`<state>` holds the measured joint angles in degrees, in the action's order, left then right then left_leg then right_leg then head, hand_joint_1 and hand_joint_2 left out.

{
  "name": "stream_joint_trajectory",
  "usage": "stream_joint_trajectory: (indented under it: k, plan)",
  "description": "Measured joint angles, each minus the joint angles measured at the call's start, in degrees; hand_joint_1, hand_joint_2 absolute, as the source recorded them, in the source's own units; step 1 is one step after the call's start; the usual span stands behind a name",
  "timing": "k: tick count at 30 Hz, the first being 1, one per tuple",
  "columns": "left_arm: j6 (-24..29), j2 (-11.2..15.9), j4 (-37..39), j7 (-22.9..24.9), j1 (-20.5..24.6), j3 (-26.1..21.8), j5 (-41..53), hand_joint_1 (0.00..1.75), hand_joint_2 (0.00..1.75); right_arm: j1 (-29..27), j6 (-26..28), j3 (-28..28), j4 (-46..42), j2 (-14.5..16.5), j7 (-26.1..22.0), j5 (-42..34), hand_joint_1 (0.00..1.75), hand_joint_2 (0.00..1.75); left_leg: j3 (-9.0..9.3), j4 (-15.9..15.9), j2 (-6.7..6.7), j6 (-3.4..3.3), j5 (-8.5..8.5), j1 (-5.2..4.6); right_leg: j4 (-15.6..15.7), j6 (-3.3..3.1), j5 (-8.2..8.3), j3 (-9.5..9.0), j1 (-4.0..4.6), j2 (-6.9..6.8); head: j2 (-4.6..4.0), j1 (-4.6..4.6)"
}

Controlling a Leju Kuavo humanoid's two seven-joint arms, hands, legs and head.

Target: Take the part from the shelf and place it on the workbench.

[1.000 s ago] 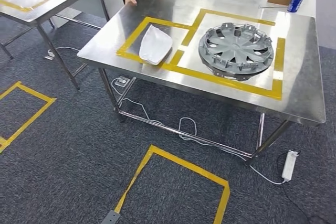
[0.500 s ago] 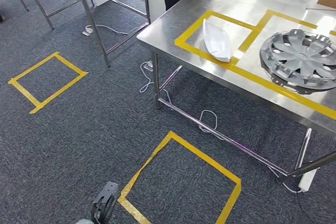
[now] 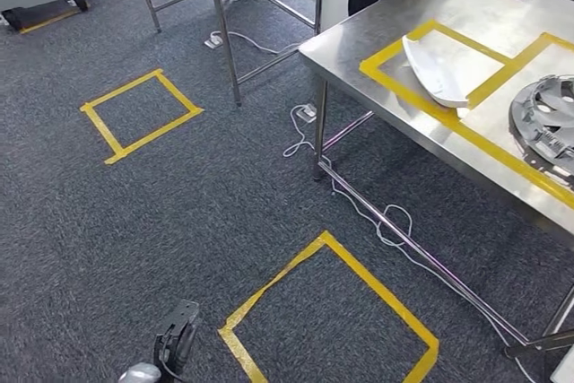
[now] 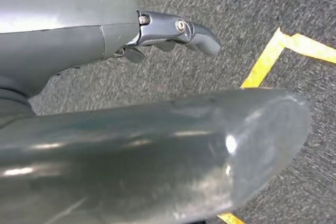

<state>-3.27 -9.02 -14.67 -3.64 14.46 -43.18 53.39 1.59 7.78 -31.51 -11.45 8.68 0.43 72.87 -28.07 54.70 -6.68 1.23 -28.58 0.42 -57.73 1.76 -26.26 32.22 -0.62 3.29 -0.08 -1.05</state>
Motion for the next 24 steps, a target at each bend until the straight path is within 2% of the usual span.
stream_joint_trajectory:
  k: [1, 2, 3, 4, 5, 6, 7, 8, 9, 10, 11, 12, 13, 14, 15, 16, 17, 18, 19, 20, 21, 22, 23, 24]
  plan:
    - [-0.1, 0.02, -0.06, -0.14, -0.03, 0.02, -0.08, 0.0, 0.0, 0.0, 0.02, 0.03, -0.02, -0.03, -0.03, 0.05, 0.0, 0.0, -0.03, 0.48, 0.5, 0.24, -0.27, 0.03, 0.15, -0.47, -0.43, -0.61, 0.03, -0.55, 0.0, -0.08]
    - [-0.22, 0.02, -0.12, -0.27, 0.03, 0.03, -0.19, 0.0, 0.0, -0.01, 0.03, 0.08, -0.03, -0.06, -0.09, 0.1, 0.0, 0.0, -0.76, 2.12, 1.67, 0.47, -0.71, -0.03, 0.39, -0.89, -0.91, -1.45, 0.01, -1.19, 0.0, -0.27]
    - [-0.35, 0.01, -0.18, -0.42, 0.15, 0.05, -0.3, 0.0, 0.0, -0.02, 0.03, 0.14, -0.05, -0.08, -0.13, 0.14, 0.0, 0.0, -2.45, 5.09, 3.17, 0.68, -1.41, -0.14, 0.64, -1.23, -1.51, -2.46, -0.01, -1.9, 0.0, -0.45]
    - [-0.47, -0.06, -0.19, -0.56, 0.27, 0.07, -0.39, 0.0, 0.0, -0.05, 0.02, 0.2, -0.04, -0.09, -0.16, 0.17, 0.0, 0.0, -5.35, 9.39, 4.76, 0.84, -2.16, -0.24, 0.8, -1.44, -2.25, -3.44, 0.05, -2.64, -0.01, -0.63]
    - [-0.58, -0.11, -0.19, -0.62, 0.3, 0.07, -0.46, 0.0, 0.0, -0.08, 0.01, 0.24, -0.04, -0.12, -0.17, 0.17, 0.0, 0.0, -8.91, 14.02, 5.55, 0.93, -2.83, -0.27, 0.89, -1.54, -3.0, -4.36, 0.1, -3.41, -0.01, -0.74]
    - [-0.64, -0.15, -0.19, -0.67, 0.16, 0.08, -0.52, 0.0, 0.0, -0.13, 0.01, 0.26, -0.04, -0.14, -0.16, 0.19, 0.0, 0.0, -12.28, 17.63, 5.85, 0.93, -2.79, -0.28, 0.95, -1.52, -3.83, -5.35, 0.12, -4.09, -0.01, -0.74]
    - [-0.64, -0.17, -0.19, -0.68, -0.1, 0.08, -0.59, 0.0, 0.0, -0.19, 0.01, 0.26, -0.04, -0.18, -0.16, 0.19, 0.0, 0.0, -14.84, 19.42, 5.94, 0.81, -1.66, -0.3, 0.99, -1.45, -4.63, -6.46, 0.13, -4.74, -0.01, -0.77]
    - [-0.57, -0.16, -0.19, -0.68, -0.35, 0.08, -0.68, 0.0, 0.0, -0.24, 0.01, 0.26, -0.04, -0.2, -0.15, 0.2, 0.0, 0.0, -16.16, 18.77, 6.0, 0.57, 0.81, -0.37, 1.07, -1.34, -5.48, -7.77, 0.12, -5.31, -0.01, -0.79]
    - [-0.41, -0.12, -0.2, -0.65, -0.5, 0.08, -0.8, 0.0, 0.0, -0.27, 0.01, 0.28, -0.03, -0.2, -0.14, 0.21, 0.0, 0.0, -16.35, 15.96, 6.33, 0.19, 4.34, -0.55, 1.17, -1.21, -6.44, -9.24, 0.11, -5.89, -0.01, -0.8]
    - [-0.17, -0.08, -0.2, -0.56, -0.57, 0.08, -0.96, 0.0, 0.0, -0.35, 0.01, 0.3, -0.01, -0.2, -0.13, 0.22, 0.0, 0.0, -15.92, 12.11, 7.44, -0.35, 8.07, -0.96, 1.31, -1.02, -7.43, -10.51, 0.15, -6.41, -0.01, -0.84]
    - [0.08, -0.04, -0.21, -0.42, -0.52, 0.07, -1.16, 0.0, 0.0, -0.38, 0.01, 0.32, 0.05, -0.19, -0.11, 0.24, 0.0, 0.0, -15.25, 8.8, 8.96, -0.96, 10.65, -1.53, 1.34, -0.75, -8.57, -11.53, 0.37, -6.88, -0.02, -0.86]
    - [0.33, -0.04, -0.23, -0.25, -0.41, 0.07, -1.39, 0.0, 0.0, -0.4, 0.01, 0.34, 0.1, -0.18, -0.1, 0.24, 0.0, 0.0, -14.63, 6.32, 10.19, -1.47, 11.59, -1.96, 1.45, -0.44, -9.5, -12.14, 0.64, -7.37, -0.02, -0.92]
    - [0.56, -0.06, -0.25, -0.04, -0.34, 0.05, -1.59, 0.0, 0.0, -0.38, 0.02, 0.35, 0.16, -0.18, -0.06, 0.24, 0.0, 0.0, -14.38, 5.2, 10.92, -1.84, 11.36, -2.25, 1.71, -0.13, -10.19, -12.51, 0.96, -7.9, -0.01, -0.85]
    - [0.7, -0.09, -0.26, 0.09, -0.29, 0.05, -1.72, 0.0, 0.0, -0.28, 0.02, 0.36, 0.2, -0.21, -0.04, 0.25, 0.0, 0.0, -14.24, 5.02, 10.63, -2.01, 10.35, -2.3, 2.0, 0.13, -10.62, -12.98, 1.22, -8.54, -0.01, -0.79]
    - [0.78, -0.14, -0.27, 0.19, -0.3, 0.04, -1.81, 0.0, 0.0, -0.18, 0.04, 0.36, 0.18, -0.24, -0.02, 0.25, 0.0, 0.0, -14.11, 4.76, 9.68, -2.09, 9.62, -2.05, 2.4, 0.35, -10.92, -13.53, 1.29, -9.19, 0.01, -0.74]
    - [0.79, -0.18, -0.27, 0.18, -0.37, 0.05, -1.87, 0.0, 0.0, -0.08, 0.04, 0.36, 0.16, -0.27, -0.02, 0.26, 0.0, 0.0, -13.99, 4.76, 8.8, -2.18, 9.33, -1.87, 2.34, 0.49, -11.35, -13.96, 1.3, -8.99, 0.01, -0.57]
    - [0.72, -0.27, -0.27, 0.05, -0.38, 0.07, -1.93, 0.0, 0.0, -0.02, 0.04, 0.36, 0.15, -0.3, -0.07, 0.27, 0.0, 0.0, -13.78, 4.7, 7.97, -2.32, 9.04, -1.68, 1.18, 0.59, -12.12, -13.72, 1.25, -8.01, 0.0, -0.49]
    - [0.61, -0.39, -0.28, -0.14, -0.31, 0.09, -2.06, 0.0, 0.0, 0.08, 0.04, 0.37, 0.14, -0.31, -0.12, 0.27, 0.0, 0.0, -13.57, 4.64, 7.18, -2.47, 8.82, -1.46, -1.64, 0.69, -13.4, -12.32, 1.18, -6.57, 0.0, -0.41]
    - [0.52, -0.54, -0.28, -0.38, -0.23, 0.11, -2.19, 0.0, 0.0, 0.15, 0.02, 0.38, 0.14, -0.31, -0.18, 0.27, 0.0, 0.0, -13.45, 4.61, 6.42, -2.59, 8.65, -1.32, -5.79, 0.74, -14.95, -9.84, 1.11, -4.94, -0.01, -0.29]
    - [0.48, -0.69, -0.28, -0.57, -0.15, 0.13, -2.28, 0.0, 0.0, 0.18, -0.03, 0.38, 0.15, -0.31, -0.23, 0.25, 0.0, 0.0, -13.43, 4.59, 5.66, -2.66, 8.54, -1.19, -10.57, 0.83, -16.41, -6.67, 1.05, -4.0, -0.01, -0.28]
    - [0.51, -0.82, -0.28, -0.71, -0.13, 0.14, -2.35, 0.0, 0.0, 0.2, -0.08, 0.39, 0.15, -0.32, -0.26, 0.23, 0.0, 0.0, -13.44, 4.59, 4.84, -2.66, 8.46, -1.04, -14.73, 0.96, -17.21, -3.49, 0.97, -3.61, -0.01, -0.28]
    - [0.58, -0.94, -0.28, -0.77, -0.19, 0.15, -2.37, 0.0, 0.0, 0.17, -0.13, 0.39, 0.15, -0.34, -0.29, 0.2, 0.0, 0.0, -13.43, 4.59, 4.01, -2.59, 8.43, -0.87, -16.95, 1.1, -16.85, -1.09, 0.87, -3.49, -0.01, -0.26]
    - [0.66, -1.03, -0.28, -0.79, -0.24, 0.15, -2.37, 0.0, 0.0, 0.13, -0.17, 0.39, 0.15, -0.37, -0.31, 0.17, 0.0, 0.0, -13.39, 4.59, 3.14, -2.43, 8.46, -0.68, -16.88, 1.24, -15.2, 0.3, 0.73, -3.4, -0.01, -0.27]
    - [0.72, -1.12, -0.28, -0.8, -0.27, 0.15, -2.38, 0.0, 0.0, 0.1, -0.18, 0.39, 0.15, -0.41, -0.33, 0.15, 0.0, 0.0, -13.33, 4.59, 2.25, -2.18, 8.54, -0.47, -14.66, 1.39, -12.58, 0.6, 0.51, -3.08, -0.01, -0.26]
